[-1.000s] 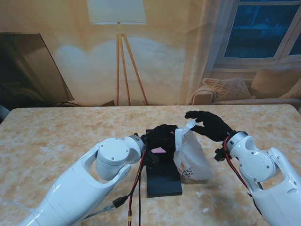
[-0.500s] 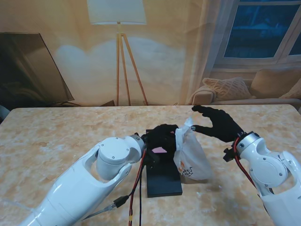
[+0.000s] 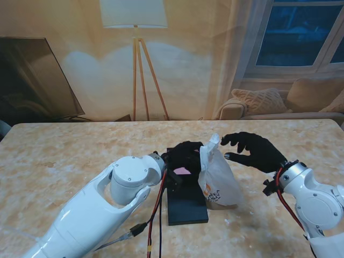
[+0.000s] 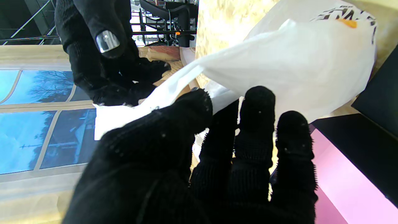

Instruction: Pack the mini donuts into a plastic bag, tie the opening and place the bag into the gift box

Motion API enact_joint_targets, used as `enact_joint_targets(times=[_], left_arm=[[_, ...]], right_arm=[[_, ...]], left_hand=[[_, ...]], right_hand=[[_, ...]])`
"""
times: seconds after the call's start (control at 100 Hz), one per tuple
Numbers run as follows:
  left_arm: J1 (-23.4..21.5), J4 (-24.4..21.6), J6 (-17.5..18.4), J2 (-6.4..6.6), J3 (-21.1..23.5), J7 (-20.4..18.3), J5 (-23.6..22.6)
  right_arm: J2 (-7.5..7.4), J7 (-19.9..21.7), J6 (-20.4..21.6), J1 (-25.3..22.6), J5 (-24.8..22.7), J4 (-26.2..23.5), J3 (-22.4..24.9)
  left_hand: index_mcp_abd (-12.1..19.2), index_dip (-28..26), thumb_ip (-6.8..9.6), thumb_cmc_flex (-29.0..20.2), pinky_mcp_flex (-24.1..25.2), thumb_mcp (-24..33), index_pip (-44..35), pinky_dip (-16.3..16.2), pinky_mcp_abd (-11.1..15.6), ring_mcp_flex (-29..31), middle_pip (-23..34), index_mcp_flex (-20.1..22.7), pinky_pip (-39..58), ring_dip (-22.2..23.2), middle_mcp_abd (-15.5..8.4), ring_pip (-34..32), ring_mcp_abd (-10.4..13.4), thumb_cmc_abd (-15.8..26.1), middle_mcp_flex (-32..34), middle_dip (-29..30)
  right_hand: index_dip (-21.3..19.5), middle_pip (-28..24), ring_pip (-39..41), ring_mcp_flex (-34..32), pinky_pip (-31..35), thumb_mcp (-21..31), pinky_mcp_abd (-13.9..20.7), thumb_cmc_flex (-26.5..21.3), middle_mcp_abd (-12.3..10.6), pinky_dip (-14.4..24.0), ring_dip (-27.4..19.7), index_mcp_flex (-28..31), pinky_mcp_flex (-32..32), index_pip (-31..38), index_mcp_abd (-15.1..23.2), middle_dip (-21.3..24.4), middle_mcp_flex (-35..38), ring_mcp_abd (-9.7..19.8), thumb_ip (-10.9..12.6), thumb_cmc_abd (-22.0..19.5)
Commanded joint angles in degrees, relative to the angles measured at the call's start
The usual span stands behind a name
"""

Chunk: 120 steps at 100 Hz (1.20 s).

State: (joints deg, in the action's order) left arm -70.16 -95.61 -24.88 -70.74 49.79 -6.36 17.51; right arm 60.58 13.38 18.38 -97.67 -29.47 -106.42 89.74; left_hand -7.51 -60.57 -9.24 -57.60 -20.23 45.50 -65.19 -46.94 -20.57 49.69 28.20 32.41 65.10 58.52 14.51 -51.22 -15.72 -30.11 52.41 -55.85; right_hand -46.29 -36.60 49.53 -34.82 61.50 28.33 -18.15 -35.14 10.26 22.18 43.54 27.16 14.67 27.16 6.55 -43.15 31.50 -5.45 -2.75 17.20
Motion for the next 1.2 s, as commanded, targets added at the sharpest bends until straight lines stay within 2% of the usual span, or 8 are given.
enact_joint_targets(times=[0.0,0.17,0.36,0.41,0.46,0.87,1.1,1.19], left_arm=[[0.1,-0.3,-0.15,-0.32,0.08,-0.72,0.16],[0.19,-0.13,-0.17,-0.37,0.04,-0.7,0.26],[0.16,-0.1,-0.06,-0.28,0.18,-0.99,0.5],[0.17,-0.06,-0.03,-0.28,0.2,-1.02,0.49],[0.19,-0.01,-0.16,-0.3,0.22,-1.03,0.61],[0.29,0.09,0.36,-0.05,0.17,-2.09,1.23],[0.13,0.02,1.08,0.28,0.39,-3.14,1.7],[0.05,0.0,1.24,0.3,0.47,-3.21,1.83]], right_arm=[[0.01,0.22,-0.08,-0.86,-0.55,-0.48,-0.14],[-0.22,1.5,-0.2,-1.03,-0.14,-0.69,-0.13],[-0.64,3.18,0.18,0.1,-0.39,0.02,-1.27],[-0.78,4.0,0.07,0.51,0.25,0.23,-1.72],[-0.84,4.37,-0.19,0.95,0.53,0.46,-2.22],[-0.63,3.38,-3.7,4.33,-1.81,2.66,-5.89],[-0.79,4.25,-4.45,6.3,-1.85,4.1,-7.48],[-0.85,4.8,-4.83,7.05,-1.18,4.61,-8.09]], left_hand=[[0.71,-1.2,0.06,0.13,0.5,-0.09,-0.26,-0.67,-0.49,-1.04,0.7,-1.77,0.49,1.45,-0.67,-1.34,0.23,1.17,-0.69,-0.78],[0.81,-1.43,0.12,0.05,0.65,-0.33,-0.17,-0.77,-0.47,-1.24,0.68,-1.91,0.45,1.51,-0.74,-1.35,0.3,1.34,-0.86,-0.87],[0.84,-1.63,0.19,-0.08,0.84,-0.48,-0.19,-0.83,-0.46,-1.4,0.74,-1.94,0.37,1.55,-0.89,-1.33,0.26,1.37,-0.95,-1.01],[0.85,-1.71,0.21,-0.12,0.93,-0.51,-0.22,-0.85,-0.43,-1.48,0.75,-1.95,0.32,1.56,-0.88,-1.32,0.24,1.37,-1.01,-1.05],[0.83,-1.75,0.22,-0.11,1.04,-0.57,-0.19,-0.88,-0.47,-1.49,0.77,-1.97,0.3,1.6,-0.84,-1.35,0.15,1.41,-1.06,-1.1],[0.92,-2.04,0.31,-0.17,1.29,-0.7,-0.17,-1.04,-0.62,-1.71,0.84,-1.89,0.14,1.67,-0.99,-1.25,0.0,1.36,-1.05,-1.25],[0.97,-2.19,0.33,-0.21,1.39,-0.7,-0.11,-1.1,-0.66,-1.73,0.79,-1.81,0.01,1.66,-1.03,-1.12,-0.09,1.33,-1.08,-1.28],[1.01,-2.24,0.35,-0.22,1.41,-0.63,-0.03,-1.13,-0.67,-1.74,0.78,-1.85,-0.02,1.67,-1.12,-1.07,-0.13,1.34,-1.07,-1.31]], right_hand=[[0.16,-3.24,4.47,-1.47,2.11,0.5,1.8,-0.26,-2.35,2.74,3.48,2.3,1.28,2.28,2.76,-2.89,1.7,2.19,-1.73,2.04],[10.06,-10.89,14.24,-10.47,7.04,2.38,3.88,-2.46,-8.23,7.14,7.86,6.42,9.14,13.14,7.62,-8.41,9.81,7.46,-6.79,8.23],[15.93,-17.25,21.57,-21.0,12.28,4.81,6.83,-0.66,-14.64,8.11,8.95,7.2,18.16,9.45,7.0,-10.47,19.98,12.57,-6.26,7.91],[16.49,-18.15,22.4,-22.08,13.03,5.82,7.26,0.97,-15.51,7.56,8.48,6.78,19.23,5.71,5.71,-10.28,20.98,13.34,-3.89,6.38],[15.77,-18.4,22.64,-22.29,13.36,6.26,7.2,1.97,-15.63,7.18,8.21,5.73,19.52,2.97,4.27,-10.02,21.06,13.4,-2.03,5.35],[18.17,-17.49,21.52,-22.08,13.36,6.12,7.36,1.77,-15.57,6.25,7.33,-2.52,19.62,-7.73,-7.3,-8.06,20.23,13.01,-1.57,3.94],[17.96,-17.45,20.98,-21.8,13.12,6.91,7.67,1.98,-15.47,5.85,6.94,-3.45,19.57,-8.7,-4.78,-7.59,19.26,13.48,-1.61,4.95],[16.71,-17.42,20.84,-21.35,12.79,7.86,7.9,1.93,-15.52,5.58,6.87,-4.0,19.27,-7.15,-0.31,-7.59,18.75,13.58,-1.82,5.59]])
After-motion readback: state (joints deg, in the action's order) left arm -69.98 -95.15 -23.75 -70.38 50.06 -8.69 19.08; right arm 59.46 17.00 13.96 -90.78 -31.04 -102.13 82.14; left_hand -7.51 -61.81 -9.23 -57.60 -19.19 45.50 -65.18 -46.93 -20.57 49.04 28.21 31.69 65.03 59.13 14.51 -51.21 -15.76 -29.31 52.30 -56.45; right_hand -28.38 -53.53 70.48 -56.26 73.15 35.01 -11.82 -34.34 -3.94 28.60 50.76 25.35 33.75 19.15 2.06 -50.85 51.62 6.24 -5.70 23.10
